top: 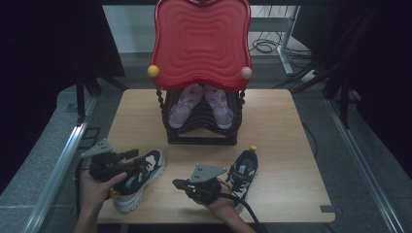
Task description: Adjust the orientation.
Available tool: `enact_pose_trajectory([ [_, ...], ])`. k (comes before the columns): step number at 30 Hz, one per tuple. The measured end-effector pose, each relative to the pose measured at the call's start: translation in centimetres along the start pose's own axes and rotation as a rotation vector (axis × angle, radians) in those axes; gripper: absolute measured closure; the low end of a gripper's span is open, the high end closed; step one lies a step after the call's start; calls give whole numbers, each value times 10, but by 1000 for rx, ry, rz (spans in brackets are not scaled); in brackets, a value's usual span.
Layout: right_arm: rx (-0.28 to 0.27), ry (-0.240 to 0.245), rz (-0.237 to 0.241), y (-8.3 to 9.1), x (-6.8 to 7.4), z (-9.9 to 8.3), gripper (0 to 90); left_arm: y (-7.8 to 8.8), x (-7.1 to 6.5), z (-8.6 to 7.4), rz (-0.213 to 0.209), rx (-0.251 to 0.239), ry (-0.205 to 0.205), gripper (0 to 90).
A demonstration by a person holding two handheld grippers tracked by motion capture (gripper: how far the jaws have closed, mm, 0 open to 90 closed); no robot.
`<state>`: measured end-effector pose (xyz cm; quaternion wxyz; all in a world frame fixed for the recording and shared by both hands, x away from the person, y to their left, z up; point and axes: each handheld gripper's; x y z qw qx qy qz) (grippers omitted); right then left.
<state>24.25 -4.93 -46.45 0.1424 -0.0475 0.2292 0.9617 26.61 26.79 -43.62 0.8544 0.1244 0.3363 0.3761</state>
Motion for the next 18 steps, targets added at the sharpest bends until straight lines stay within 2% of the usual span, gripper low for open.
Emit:
enact_pose_trajectory([
  [5, 12, -5, -26, 9, -4, -5, 900, 1, 2, -1, 2, 4, 4, 510],
  [12, 41, -46, -66, 25, -7, -24, 900, 0, 3, -2, 2, 14, 4, 508],
  [18, 44, -70, -77, 32, -9, -32, 900, -1, 3, -3, 7, 28, -1, 499],
])
Point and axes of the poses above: each handheld gripper's, and its own axes: y roughly backward along the jaws, z roughly out of its top, x roughly to its left, and after that the axes turned 15 degrees about y, right-handed
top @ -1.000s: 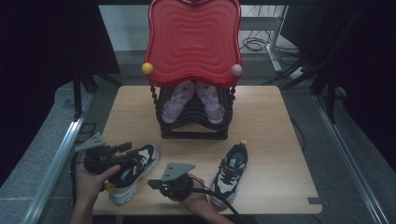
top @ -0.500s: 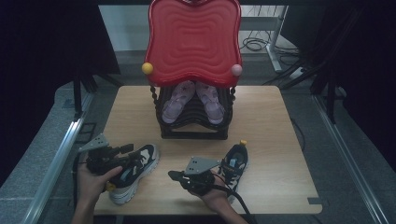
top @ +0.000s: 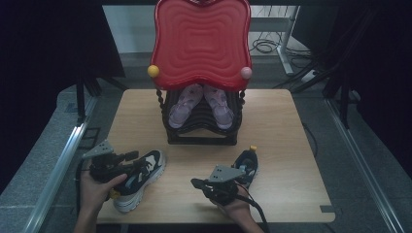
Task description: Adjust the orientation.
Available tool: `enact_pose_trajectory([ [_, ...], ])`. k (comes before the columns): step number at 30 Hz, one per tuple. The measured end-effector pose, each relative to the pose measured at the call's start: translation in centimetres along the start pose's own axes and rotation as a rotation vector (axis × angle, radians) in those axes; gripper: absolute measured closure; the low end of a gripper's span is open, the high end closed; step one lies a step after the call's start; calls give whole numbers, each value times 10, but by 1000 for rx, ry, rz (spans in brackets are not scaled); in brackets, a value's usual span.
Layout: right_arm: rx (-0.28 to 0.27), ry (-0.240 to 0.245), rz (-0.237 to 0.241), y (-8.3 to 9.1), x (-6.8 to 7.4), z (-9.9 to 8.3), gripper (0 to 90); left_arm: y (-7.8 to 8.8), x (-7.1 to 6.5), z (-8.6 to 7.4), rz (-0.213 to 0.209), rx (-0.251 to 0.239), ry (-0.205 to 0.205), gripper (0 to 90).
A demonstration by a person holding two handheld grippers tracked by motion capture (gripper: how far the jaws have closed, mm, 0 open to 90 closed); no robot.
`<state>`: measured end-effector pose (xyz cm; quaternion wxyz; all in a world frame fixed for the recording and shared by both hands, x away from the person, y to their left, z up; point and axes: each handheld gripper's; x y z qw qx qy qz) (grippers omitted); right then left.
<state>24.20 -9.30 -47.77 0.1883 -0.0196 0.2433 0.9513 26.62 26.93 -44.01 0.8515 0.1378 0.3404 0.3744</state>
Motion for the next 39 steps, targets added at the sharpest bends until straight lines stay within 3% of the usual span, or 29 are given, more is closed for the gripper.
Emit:
enact_pose_trajectory([
  [17, 4, -2, -13, 11, -1, -5, 900, -1, 3, -2, 5, 16, 9, 492],
  [30, 19, -4, -4, 9, -1, -8, 892, -10, 4, -5, 4, 61, 11, 480],
  [39, 14, 2, -1, 10, 1, -7, 900, -8, 5, -5, -1, 56, 17, 477],
])
Point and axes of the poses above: each handheld gripper's, and its own axes: y roughly backward along the jaws, z roughly out of its top, x roughly to its left, and after that the axes turned 15 degrees about y, right-handed
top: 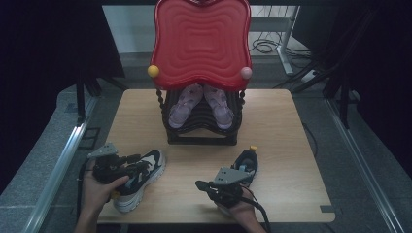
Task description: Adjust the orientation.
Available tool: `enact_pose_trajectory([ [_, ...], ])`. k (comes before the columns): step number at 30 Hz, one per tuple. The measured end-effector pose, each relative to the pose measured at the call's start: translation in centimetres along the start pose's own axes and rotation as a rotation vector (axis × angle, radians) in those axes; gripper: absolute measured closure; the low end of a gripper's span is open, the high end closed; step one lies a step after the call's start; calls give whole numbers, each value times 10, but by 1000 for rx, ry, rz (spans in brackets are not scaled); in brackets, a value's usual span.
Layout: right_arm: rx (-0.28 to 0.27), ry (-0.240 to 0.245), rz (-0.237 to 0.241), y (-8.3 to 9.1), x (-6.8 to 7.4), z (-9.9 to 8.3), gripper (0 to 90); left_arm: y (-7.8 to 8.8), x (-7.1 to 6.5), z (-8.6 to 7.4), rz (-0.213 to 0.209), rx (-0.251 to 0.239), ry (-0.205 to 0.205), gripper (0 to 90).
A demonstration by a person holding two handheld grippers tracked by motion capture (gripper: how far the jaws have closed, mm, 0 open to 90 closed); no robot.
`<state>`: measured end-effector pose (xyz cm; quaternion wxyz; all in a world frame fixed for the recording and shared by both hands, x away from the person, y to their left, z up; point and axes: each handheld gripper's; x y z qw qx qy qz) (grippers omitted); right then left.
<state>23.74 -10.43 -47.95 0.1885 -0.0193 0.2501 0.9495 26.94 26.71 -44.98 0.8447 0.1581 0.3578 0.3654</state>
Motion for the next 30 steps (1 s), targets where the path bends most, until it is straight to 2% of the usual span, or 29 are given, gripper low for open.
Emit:
enact_pose_trajectory([
  [17, -2, -5, -44, 18, -2, -5, 900, 2, 1, 0, 4, -10, 9, 477],
  [30, -3, -33, -122, 57, -5, -20, 900, 6, 3, 0, 5, -26, 9, 479],
])
Point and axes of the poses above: each handheld gripper's, and its own axes: y roughly backward along the jaws, z roughly out of its top, x roughly to its left, and after that the axes turned 15 degrees about y, right-handed
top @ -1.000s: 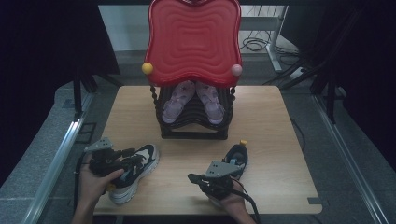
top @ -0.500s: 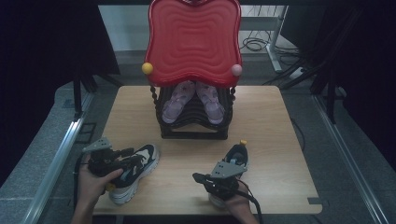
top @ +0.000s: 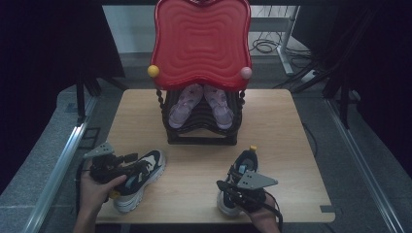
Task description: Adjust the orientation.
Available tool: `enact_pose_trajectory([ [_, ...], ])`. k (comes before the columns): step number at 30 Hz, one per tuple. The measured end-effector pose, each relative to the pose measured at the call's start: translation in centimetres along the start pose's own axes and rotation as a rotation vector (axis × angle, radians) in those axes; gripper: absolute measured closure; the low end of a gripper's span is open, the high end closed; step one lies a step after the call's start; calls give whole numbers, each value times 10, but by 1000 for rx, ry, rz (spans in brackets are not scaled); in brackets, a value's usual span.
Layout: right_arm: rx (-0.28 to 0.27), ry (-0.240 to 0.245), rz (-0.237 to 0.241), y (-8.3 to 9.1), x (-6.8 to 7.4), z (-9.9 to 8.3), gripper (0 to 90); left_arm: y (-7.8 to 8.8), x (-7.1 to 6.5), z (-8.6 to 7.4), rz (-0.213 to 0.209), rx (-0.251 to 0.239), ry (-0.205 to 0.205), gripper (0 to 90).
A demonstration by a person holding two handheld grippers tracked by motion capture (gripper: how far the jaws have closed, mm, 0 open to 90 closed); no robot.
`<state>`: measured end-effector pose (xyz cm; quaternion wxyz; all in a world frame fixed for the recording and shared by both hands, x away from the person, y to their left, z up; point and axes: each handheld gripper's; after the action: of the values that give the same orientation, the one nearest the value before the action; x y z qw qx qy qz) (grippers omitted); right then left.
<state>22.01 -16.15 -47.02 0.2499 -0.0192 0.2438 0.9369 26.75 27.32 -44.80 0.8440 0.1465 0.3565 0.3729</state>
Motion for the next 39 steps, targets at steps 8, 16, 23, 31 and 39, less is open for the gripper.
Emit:
enact_pose_trajectory([
  [8, -5, -8, -62, 34, -9, -16, 900, 3, -1, 1, 2, -10, -4, 479],
  [16, 8, -12, -71, 48, -9, -33, 900, 1, -3, 2, 4, -9, -6, 480],
  [23, 61, -10, -59, 51, -5, -50, 900, 3, -2, 2, 6, -12, -6, 480],
  [31, 107, -11, -9, 49, -1, -67, 900, 2, -2, 2, 10, -12, -2, 482],
  [39, 108, 4, 0, 43, 1, -65, 900, 3, -1, 2, 7, -13, -5, 482],
])
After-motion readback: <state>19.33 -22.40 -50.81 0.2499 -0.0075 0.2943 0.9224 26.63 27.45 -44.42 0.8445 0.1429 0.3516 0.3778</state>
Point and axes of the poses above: each handheld gripper's, and its own axes: y roughly backward along the jaws, z roughly out of its top, x roughly to its left, and after that the axes turned 15 degrees about y, right-handed
